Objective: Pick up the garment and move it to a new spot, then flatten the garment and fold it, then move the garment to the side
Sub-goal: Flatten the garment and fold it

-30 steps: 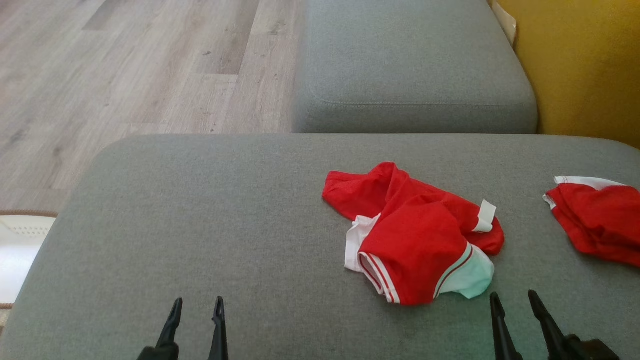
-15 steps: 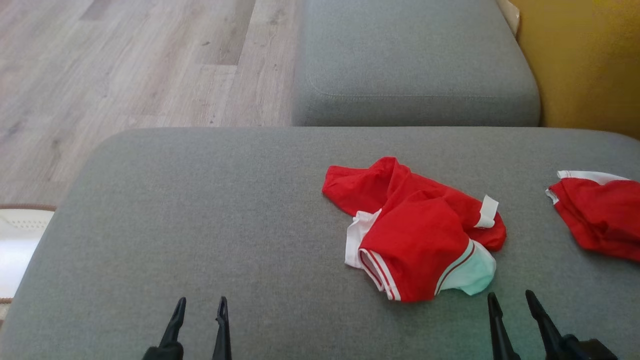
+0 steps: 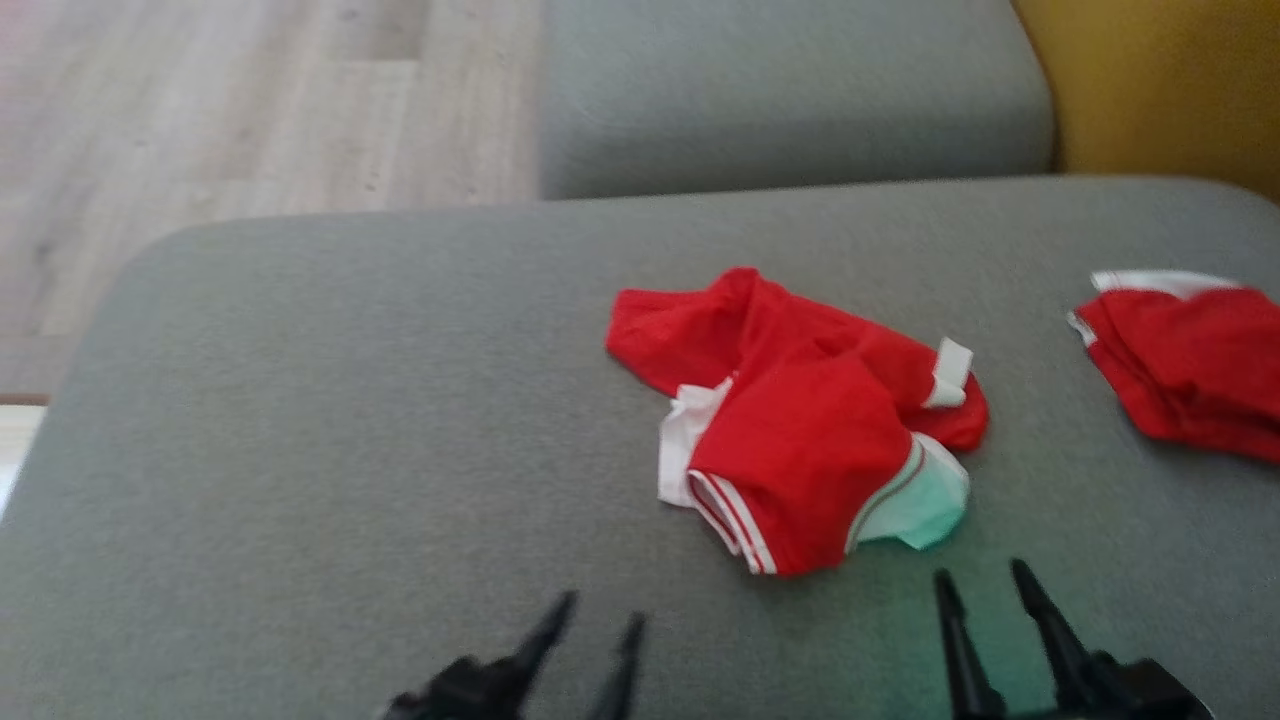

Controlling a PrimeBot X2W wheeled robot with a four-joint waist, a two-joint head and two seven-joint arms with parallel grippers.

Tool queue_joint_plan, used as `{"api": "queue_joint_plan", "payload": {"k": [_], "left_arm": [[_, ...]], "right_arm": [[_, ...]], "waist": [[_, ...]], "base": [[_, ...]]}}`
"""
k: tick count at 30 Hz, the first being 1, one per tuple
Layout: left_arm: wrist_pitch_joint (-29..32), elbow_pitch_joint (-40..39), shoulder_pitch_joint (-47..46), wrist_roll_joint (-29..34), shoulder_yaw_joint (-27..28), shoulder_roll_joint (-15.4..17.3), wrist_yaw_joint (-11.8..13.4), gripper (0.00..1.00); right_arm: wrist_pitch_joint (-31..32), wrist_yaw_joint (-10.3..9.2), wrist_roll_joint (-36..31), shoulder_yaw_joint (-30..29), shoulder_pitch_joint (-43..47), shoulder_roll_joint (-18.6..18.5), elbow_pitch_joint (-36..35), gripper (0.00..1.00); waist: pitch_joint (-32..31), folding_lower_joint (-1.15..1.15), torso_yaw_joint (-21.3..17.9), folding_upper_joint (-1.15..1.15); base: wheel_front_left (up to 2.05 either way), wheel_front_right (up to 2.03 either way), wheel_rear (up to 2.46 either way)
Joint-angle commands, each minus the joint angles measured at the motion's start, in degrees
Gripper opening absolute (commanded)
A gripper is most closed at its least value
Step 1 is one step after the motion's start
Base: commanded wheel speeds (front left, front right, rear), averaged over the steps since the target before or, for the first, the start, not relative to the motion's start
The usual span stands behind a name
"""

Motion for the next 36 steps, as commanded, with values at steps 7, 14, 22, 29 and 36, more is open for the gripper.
{"api": "queue_joint_plan", "payload": {"k": [7, 14, 22, 29, 36], "left_arm": [[-0.7, 8.8, -13.5, -7.5, -11.3, -0.6, -2.1, 1.00], [-0.7, 12.7, -20.6, -16.1, -15.7, -0.6, -1.1, 1.00], [-0.7, 17.7, -26.8, -19.3, -17.7, -0.6, 2.2, 1.00], [-0.7, 14.3, -27.6, -16.5, -16.4, -0.6, 2.3, 0.00], [-0.7, 11.0, -31.0, -15.5, -16.4, -0.6, -1.5, 0.00]], "right_arm": [[-0.2, -0.05, -0.8, 5.4, -6.3, -0.5, -2.1, 1.00], [-0.2, -0.05, -0.6, 6.6, -9.0, -0.5, -2.3, 1.00], [-0.2, -0.05, 0.0, 7.1, -10.8, -0.5, -2.0, 1.00], [-0.2, -0.05, 0.4, 7.2, -10.4, -0.5, -1.3, 1.00], [-0.2, -0.05, 0.7, 8.1, -9.9, -0.5, -1.1, 1.00]], "waist": [[6.7, 0.00, -8.0, 0.00], [10.6, 0.00, -12.1, 0.00], [12.2, 0.00, -15.7, 0.00], [10.3, 0.00, -16.8, 0.00], [7.5, 0.00, -18.4, 0.00]], "base": [[0.00, 0.00, 0.00], [0.00, 0.00, 0.00], [0.00, 0.00, 0.00], [0.00, 0.00, 0.00], [0.00, 0.00, 0.00]]}}
